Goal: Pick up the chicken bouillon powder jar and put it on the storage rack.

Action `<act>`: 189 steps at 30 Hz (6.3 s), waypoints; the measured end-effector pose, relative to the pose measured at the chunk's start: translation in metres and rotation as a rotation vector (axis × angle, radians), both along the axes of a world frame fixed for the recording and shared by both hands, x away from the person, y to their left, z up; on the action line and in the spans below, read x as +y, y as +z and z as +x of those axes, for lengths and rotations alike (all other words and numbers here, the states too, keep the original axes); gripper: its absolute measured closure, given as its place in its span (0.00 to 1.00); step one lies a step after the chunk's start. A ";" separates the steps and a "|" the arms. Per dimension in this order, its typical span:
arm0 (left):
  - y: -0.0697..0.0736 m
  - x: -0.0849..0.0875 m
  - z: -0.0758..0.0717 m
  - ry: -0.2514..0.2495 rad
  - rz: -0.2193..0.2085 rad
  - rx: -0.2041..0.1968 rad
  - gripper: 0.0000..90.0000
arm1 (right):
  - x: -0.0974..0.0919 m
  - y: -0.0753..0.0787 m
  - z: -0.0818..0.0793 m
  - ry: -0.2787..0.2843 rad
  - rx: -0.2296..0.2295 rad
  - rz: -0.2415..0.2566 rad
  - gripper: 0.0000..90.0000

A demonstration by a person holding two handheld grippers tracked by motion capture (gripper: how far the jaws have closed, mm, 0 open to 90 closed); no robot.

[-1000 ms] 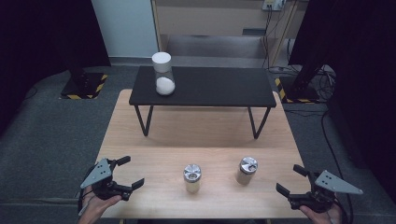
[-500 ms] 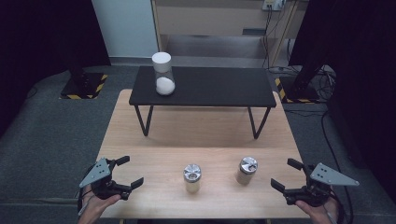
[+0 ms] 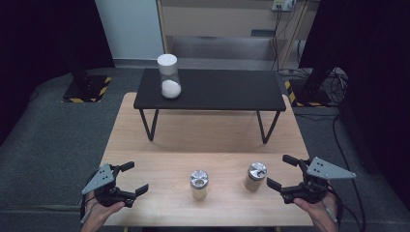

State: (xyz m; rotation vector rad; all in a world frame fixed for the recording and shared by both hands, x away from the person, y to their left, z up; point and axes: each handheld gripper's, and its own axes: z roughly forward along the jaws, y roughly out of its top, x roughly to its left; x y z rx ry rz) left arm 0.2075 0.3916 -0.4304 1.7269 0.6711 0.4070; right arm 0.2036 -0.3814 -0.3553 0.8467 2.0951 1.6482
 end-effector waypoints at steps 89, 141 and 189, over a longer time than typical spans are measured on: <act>0.001 -0.003 0.002 -0.023 0.027 0.002 0.01 | 0.179 -0.046 0.092 0.343 0.095 -0.189 0.13; 0.002 -0.003 0.002 -0.027 0.032 0.000 0.01 | 0.179 -0.036 0.115 0.445 0.065 -0.206 0.39; 0.000 -0.002 0.005 -0.026 0.012 0.022 0.01 | 0.170 0.077 0.149 0.471 0.069 -0.236 0.39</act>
